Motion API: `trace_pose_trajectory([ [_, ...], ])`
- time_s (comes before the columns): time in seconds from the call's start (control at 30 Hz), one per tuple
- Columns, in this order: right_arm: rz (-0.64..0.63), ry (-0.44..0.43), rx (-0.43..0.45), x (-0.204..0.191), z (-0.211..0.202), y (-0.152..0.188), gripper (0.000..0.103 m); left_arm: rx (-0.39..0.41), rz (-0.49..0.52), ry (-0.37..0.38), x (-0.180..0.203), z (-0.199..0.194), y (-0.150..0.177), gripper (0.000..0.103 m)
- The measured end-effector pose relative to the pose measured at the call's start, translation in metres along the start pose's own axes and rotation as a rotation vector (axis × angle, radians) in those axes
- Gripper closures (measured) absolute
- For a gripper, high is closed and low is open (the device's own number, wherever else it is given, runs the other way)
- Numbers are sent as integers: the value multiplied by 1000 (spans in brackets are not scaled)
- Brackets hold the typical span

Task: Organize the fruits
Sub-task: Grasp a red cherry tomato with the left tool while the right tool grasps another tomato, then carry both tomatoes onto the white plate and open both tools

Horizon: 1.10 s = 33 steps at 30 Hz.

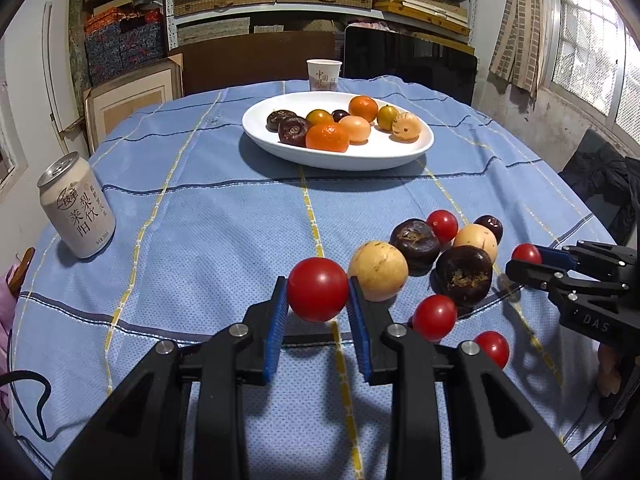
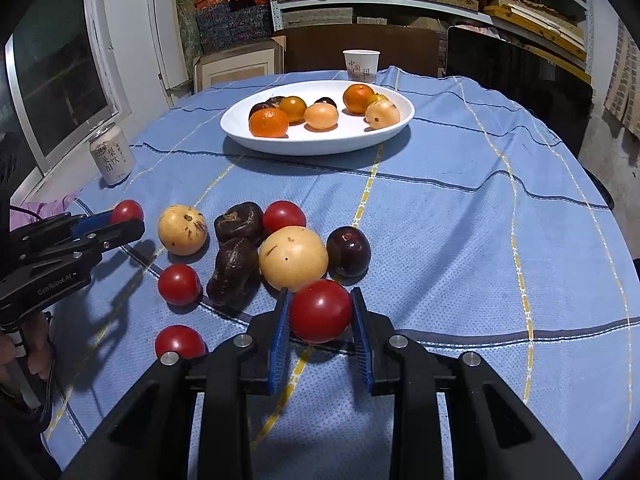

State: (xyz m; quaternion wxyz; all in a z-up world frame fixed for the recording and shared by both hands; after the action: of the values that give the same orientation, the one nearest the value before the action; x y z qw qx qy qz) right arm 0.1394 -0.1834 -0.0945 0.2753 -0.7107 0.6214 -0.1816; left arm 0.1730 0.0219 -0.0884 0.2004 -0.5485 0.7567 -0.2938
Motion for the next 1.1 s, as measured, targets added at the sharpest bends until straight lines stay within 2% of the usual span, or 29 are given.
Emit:
trace_pose_trajectory([
  [0.3,-25,-2,21,2,-16,-7,74,19,-14,53,5,-14,-9,74],
  [0.43,-19,-14,67,13,-30,-39,73,29,24,52,18,-16,-34,74],
  [0.6,-46,-10,127,25,-34,-95,73,49,25,74,30,-3,-84,74],
  [0.7,-41,15,153,40,-20,-130,73,30,6,92,35,20,-109,74],
  [0.8,-14,-12,127,53,8,-158,73,6,27,90,47,51,-128,74],
  [0.9,-7,-31,85,58,40,-175,73,-25,38,90,53,78,-139,74],
  [1.07,10,-72,6,57,87,-183,72,-72,24,102,48,109,-146,74],
  [1.1,14,-70,-1,57,93,-184,66,-82,21,106,47,113,-146,74],
])
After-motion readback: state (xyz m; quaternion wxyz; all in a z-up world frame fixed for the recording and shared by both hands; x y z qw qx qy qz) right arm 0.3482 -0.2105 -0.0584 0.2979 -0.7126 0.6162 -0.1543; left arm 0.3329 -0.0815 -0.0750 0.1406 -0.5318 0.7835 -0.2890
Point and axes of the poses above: each gripper's, at about its wrist camera, not at the fingertips, and z roughly the way its jaws point, x to its right, y to its underside, the point moved 4 cm from there along z, roughly the way its jaws point, and after that the axes turned 3 degrees about -x, right-handed, at the moved point
